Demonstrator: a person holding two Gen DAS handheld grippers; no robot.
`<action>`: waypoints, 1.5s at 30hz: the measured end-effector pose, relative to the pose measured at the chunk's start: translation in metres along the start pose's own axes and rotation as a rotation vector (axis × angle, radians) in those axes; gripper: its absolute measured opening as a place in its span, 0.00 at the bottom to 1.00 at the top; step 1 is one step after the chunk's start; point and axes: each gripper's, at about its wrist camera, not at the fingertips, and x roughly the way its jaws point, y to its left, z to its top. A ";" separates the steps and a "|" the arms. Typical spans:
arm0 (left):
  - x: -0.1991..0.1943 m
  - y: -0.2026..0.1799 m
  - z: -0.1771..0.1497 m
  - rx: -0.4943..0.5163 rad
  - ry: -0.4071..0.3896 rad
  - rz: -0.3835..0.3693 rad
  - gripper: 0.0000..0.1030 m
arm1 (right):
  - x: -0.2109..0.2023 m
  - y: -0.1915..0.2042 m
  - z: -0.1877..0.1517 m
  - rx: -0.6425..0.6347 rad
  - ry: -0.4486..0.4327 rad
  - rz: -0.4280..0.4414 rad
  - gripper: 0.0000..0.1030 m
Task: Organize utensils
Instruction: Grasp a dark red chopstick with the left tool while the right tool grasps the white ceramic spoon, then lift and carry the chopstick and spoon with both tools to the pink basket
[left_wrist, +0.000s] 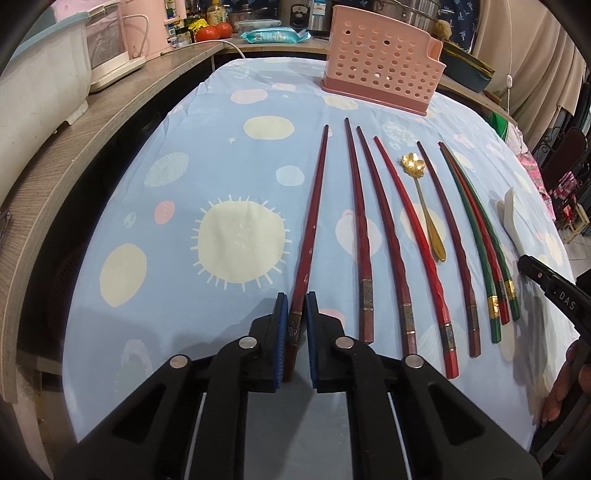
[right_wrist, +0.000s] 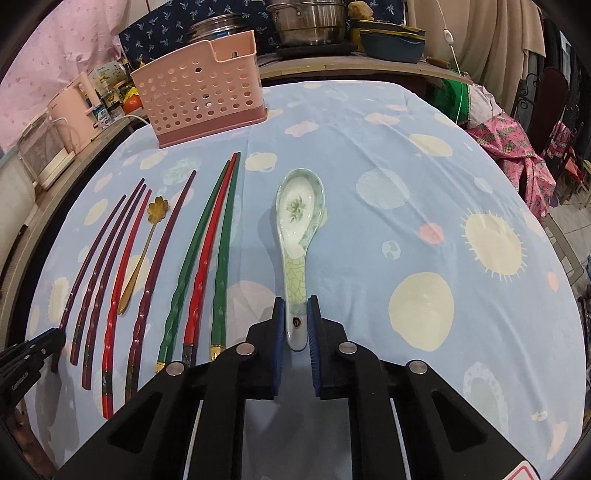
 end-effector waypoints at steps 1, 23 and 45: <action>-0.002 0.000 0.000 -0.002 -0.004 -0.003 0.09 | -0.002 0.000 0.000 -0.002 -0.005 0.000 0.11; -0.082 0.009 0.078 -0.054 -0.253 -0.068 0.07 | -0.069 -0.005 0.062 0.010 -0.178 0.089 0.06; -0.161 -0.024 0.267 -0.003 -0.589 -0.121 0.07 | -0.063 0.024 0.221 0.017 -0.317 0.269 0.06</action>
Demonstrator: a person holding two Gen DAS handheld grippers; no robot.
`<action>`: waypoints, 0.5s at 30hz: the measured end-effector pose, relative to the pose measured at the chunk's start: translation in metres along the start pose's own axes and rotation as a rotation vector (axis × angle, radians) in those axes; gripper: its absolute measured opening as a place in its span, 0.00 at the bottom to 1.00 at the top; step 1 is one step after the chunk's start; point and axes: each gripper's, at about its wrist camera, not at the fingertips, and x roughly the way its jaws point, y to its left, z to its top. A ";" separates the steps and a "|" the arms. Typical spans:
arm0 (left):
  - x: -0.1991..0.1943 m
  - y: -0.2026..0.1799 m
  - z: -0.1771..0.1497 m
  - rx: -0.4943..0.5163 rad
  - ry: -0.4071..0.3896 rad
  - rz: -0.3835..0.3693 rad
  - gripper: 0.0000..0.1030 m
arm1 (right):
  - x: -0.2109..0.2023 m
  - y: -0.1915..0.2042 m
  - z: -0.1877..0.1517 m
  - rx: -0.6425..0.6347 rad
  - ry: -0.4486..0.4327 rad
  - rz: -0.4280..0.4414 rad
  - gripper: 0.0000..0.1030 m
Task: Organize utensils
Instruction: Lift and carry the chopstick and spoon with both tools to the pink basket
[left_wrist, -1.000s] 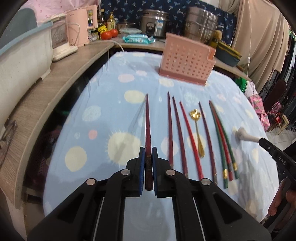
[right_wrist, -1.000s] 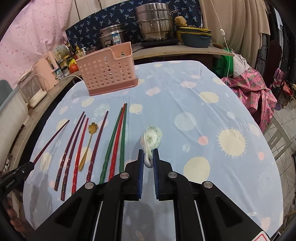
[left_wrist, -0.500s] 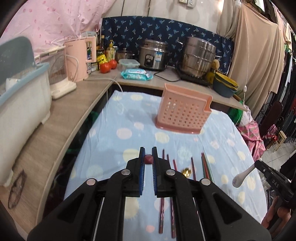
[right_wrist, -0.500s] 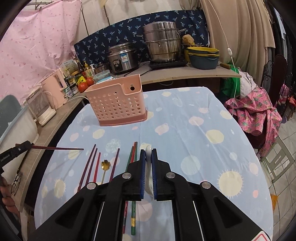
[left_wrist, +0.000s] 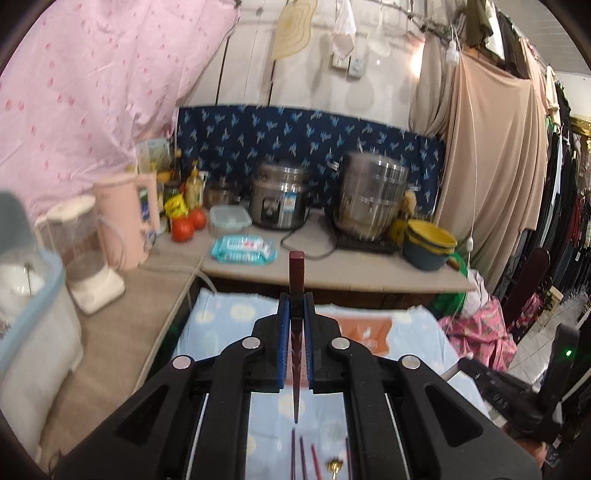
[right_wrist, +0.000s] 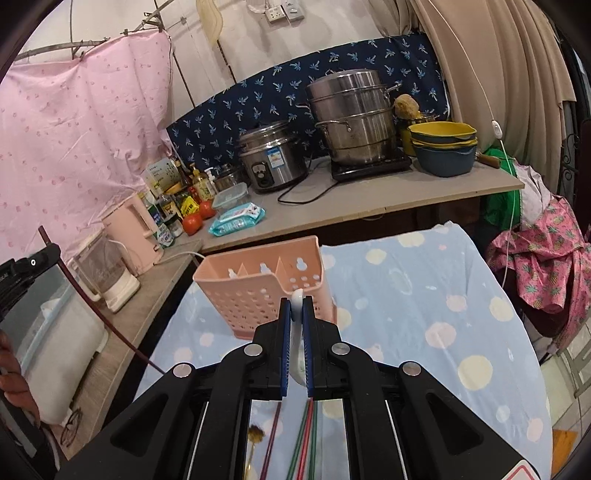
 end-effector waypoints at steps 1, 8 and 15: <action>0.002 -0.003 0.008 -0.001 -0.017 -0.006 0.07 | 0.005 0.001 0.008 0.005 -0.008 0.009 0.06; 0.034 -0.020 0.057 -0.003 -0.156 -0.009 0.07 | 0.047 0.006 0.056 0.044 -0.059 0.048 0.06; 0.091 -0.022 0.054 -0.011 -0.124 -0.005 0.07 | 0.097 -0.002 0.067 0.088 -0.028 0.049 0.06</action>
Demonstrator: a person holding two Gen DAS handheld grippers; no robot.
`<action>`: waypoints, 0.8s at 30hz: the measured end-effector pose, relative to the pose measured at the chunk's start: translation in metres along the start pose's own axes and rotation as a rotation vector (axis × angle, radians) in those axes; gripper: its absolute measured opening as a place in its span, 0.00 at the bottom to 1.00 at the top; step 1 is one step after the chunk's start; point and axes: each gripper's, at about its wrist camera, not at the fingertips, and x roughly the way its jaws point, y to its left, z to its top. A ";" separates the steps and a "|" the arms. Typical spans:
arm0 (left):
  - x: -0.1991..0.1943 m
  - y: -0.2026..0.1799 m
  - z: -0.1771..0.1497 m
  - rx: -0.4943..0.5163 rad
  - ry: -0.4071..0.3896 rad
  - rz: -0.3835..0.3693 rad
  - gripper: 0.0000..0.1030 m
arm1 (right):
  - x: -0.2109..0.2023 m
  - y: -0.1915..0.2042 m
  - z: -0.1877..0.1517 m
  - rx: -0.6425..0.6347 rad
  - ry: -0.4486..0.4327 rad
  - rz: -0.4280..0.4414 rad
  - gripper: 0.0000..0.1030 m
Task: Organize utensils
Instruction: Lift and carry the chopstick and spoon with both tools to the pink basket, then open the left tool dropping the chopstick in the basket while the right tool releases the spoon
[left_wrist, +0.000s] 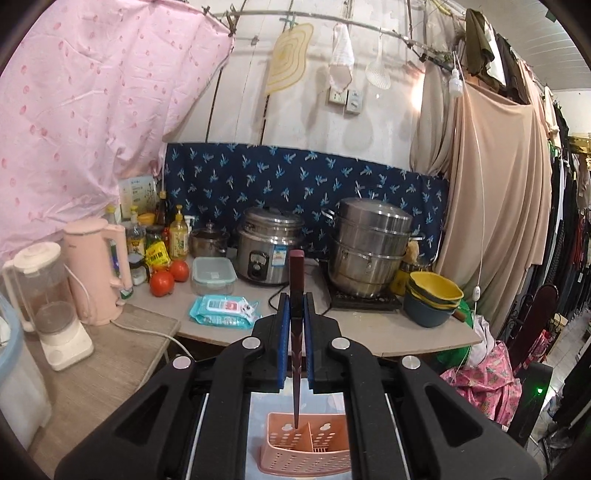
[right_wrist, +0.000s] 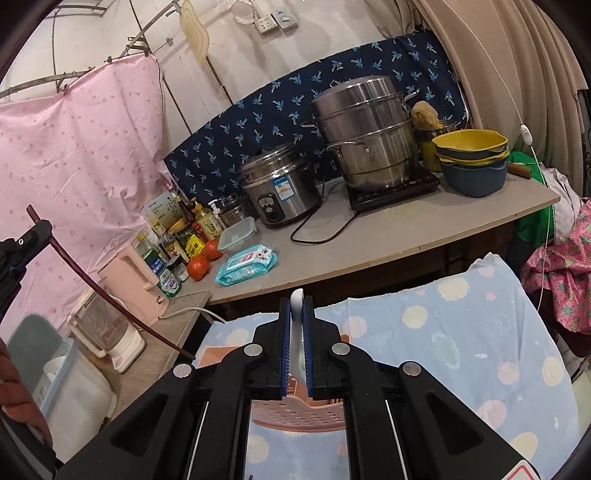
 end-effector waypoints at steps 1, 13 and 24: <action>0.007 0.001 -0.006 0.001 0.016 0.001 0.07 | 0.006 -0.003 -0.002 0.006 0.013 -0.004 0.06; 0.057 0.022 -0.062 -0.030 0.180 0.045 0.17 | 0.031 -0.018 -0.028 -0.021 0.043 -0.080 0.13; 0.017 0.054 -0.085 -0.102 0.214 0.121 0.49 | -0.018 -0.018 -0.047 -0.044 0.027 -0.094 0.33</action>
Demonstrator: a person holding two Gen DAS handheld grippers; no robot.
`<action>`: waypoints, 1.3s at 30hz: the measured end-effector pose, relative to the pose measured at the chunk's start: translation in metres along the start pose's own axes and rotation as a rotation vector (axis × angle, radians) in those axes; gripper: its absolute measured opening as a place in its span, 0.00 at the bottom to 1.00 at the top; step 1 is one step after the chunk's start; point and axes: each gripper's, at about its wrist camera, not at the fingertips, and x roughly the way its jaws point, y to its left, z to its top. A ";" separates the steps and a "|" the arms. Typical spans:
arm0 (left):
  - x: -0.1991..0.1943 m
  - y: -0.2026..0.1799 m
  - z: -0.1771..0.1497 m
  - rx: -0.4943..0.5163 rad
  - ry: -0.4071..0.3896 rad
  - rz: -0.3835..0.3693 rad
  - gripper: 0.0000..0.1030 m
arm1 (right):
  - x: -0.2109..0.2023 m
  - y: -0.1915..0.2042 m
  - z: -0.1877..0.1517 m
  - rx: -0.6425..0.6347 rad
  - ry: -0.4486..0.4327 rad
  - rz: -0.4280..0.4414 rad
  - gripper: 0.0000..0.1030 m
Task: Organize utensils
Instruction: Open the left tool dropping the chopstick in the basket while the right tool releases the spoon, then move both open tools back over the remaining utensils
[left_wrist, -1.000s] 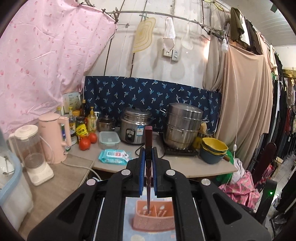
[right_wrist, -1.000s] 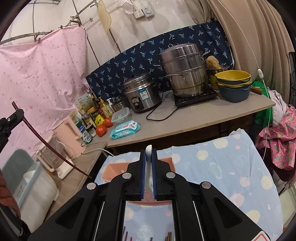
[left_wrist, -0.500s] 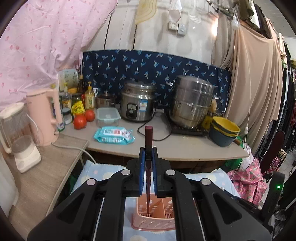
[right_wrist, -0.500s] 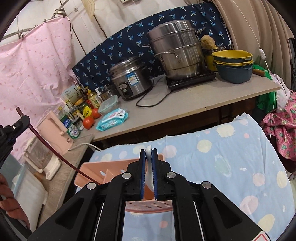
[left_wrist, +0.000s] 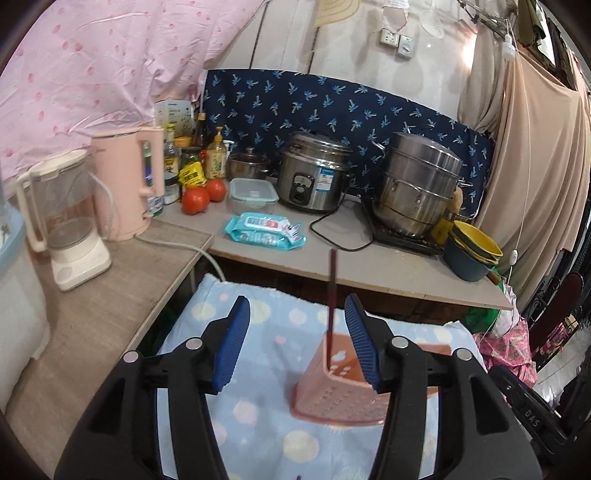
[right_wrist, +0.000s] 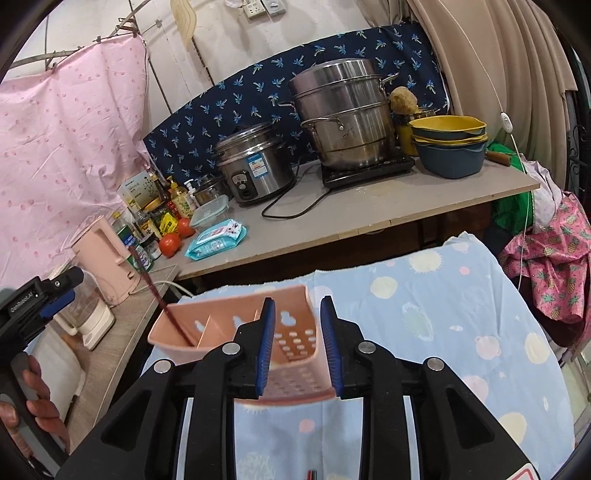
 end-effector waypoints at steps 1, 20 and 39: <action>-0.006 0.005 -0.007 -0.007 0.007 0.005 0.49 | -0.007 0.000 -0.007 -0.005 0.000 -0.006 0.35; -0.072 0.054 -0.216 0.082 0.314 0.072 0.50 | -0.101 -0.023 -0.191 -0.086 0.211 -0.144 0.38; -0.106 0.029 -0.294 0.160 0.417 0.011 0.50 | -0.111 0.002 -0.270 -0.149 0.323 -0.106 0.29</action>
